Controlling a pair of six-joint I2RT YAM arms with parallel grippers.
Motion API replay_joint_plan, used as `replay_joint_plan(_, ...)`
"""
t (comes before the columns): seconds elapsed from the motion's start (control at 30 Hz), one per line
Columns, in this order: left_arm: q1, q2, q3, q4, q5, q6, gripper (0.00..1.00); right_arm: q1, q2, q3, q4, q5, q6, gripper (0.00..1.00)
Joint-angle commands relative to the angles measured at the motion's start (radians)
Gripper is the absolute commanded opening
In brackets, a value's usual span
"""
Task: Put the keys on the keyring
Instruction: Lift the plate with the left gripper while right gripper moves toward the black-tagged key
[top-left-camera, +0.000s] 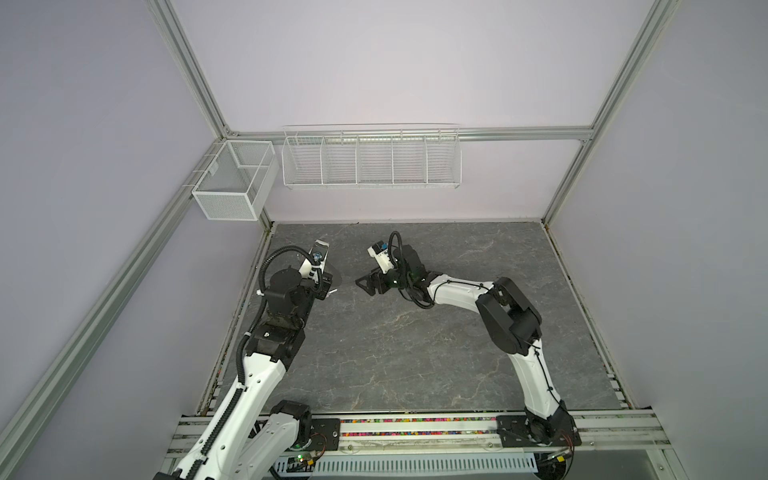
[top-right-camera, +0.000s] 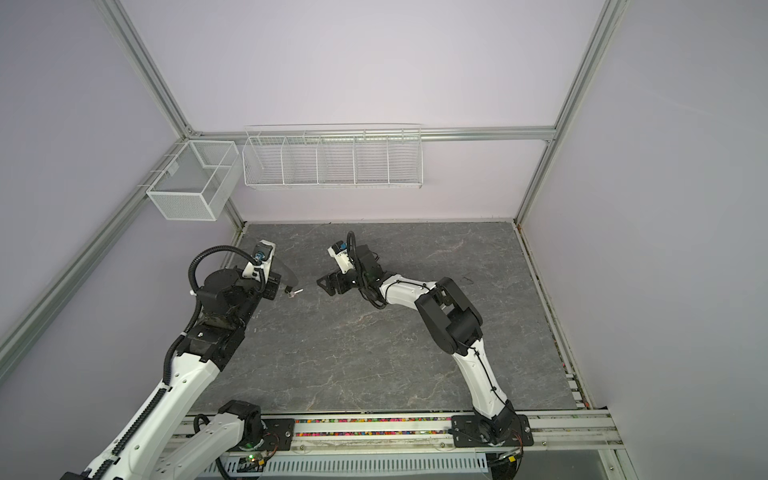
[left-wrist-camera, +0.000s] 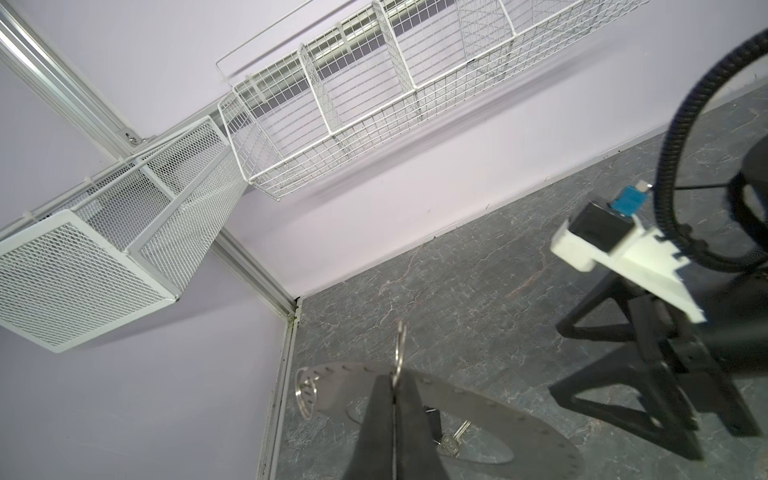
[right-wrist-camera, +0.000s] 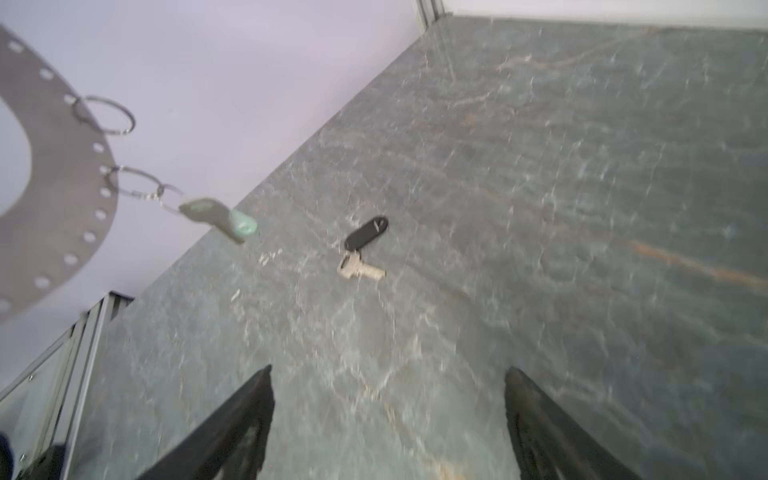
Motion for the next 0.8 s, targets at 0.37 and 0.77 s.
replay_joint_plan(0.37, 0.011, -0.057, 0.032, 0.067, -0.158, 0.041, 0.00, 0.110, 0.245, 0.332, -0.080, 0.101, -0.102, 0.88)
replay_joint_plan(0.77, 0.015, -0.111, 0.056, 0.015, -0.127, 0.021, 0.00, 0.197, 0.462, 0.654, -0.246, 0.222, -0.183, 0.98)
